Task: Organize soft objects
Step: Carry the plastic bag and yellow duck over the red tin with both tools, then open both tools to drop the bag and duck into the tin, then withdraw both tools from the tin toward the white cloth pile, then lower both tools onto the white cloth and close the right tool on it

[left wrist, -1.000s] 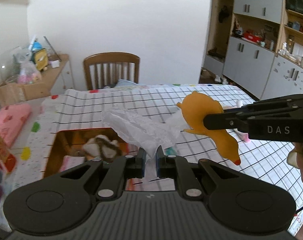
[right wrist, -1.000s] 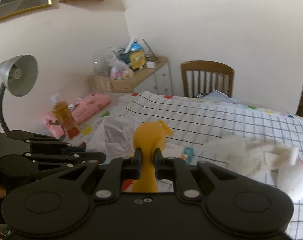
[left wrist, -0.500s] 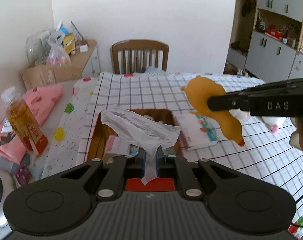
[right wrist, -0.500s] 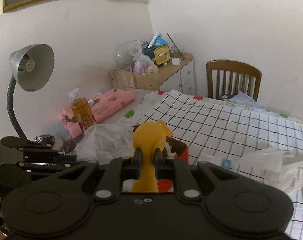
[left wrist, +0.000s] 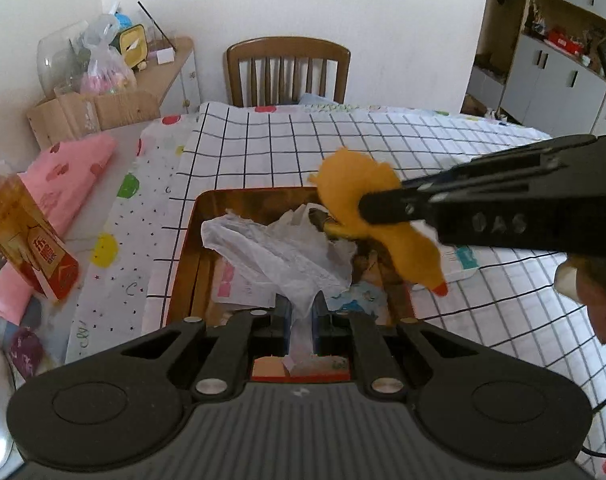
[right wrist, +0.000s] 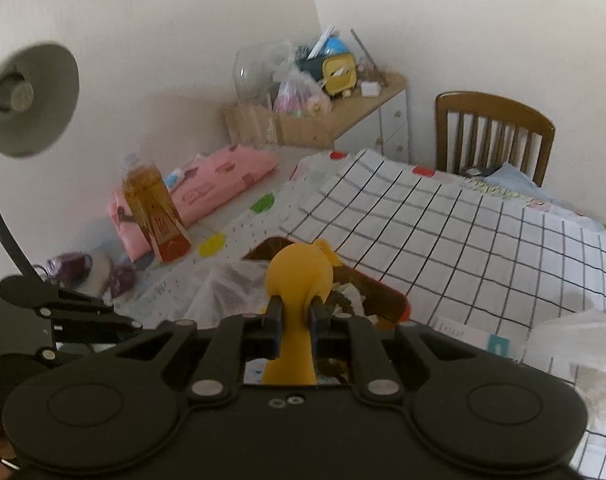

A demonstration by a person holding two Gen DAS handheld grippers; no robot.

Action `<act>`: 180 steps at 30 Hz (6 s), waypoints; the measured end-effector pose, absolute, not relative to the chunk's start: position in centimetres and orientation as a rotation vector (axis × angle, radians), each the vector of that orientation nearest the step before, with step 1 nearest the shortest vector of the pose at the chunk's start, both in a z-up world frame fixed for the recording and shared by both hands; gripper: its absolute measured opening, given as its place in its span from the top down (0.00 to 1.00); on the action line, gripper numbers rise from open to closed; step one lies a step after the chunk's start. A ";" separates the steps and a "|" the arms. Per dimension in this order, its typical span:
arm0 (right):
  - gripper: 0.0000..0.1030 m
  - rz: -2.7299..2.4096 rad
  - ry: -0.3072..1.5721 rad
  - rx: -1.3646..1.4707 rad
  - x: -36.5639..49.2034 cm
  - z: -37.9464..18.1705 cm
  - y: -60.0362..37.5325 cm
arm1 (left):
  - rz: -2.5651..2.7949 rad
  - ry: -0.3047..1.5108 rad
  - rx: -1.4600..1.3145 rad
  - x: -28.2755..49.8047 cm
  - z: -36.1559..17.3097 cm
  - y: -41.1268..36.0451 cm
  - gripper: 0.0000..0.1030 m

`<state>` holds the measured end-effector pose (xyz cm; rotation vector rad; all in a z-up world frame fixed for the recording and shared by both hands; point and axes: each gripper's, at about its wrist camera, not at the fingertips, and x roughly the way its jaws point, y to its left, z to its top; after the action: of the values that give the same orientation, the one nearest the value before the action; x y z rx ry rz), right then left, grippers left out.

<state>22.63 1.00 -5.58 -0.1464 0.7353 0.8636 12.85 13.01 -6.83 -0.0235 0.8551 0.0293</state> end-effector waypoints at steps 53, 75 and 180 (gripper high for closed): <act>0.55 0.872 0.828 -0.170 23.8 -9.0 1.3 | 0.082 0.902 -0.121 12.8 -9.1 14.4 0.31; 0.29 0.864 0.691 -0.061 16.9 -2.9 -6.2 | 0.040 0.731 -0.082 6.9 -3.3 11.4 0.19; 0.99 0.664 1.092 -0.519 43.3 -13.2 -22.5 | -0.178 0.868 0.009 37.7 -15.8 -9.7 0.76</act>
<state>43.26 -22.45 -13.24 -0.5192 1.0925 0.6644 37.71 -9.68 -15.84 0.0092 0.8678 -0.1778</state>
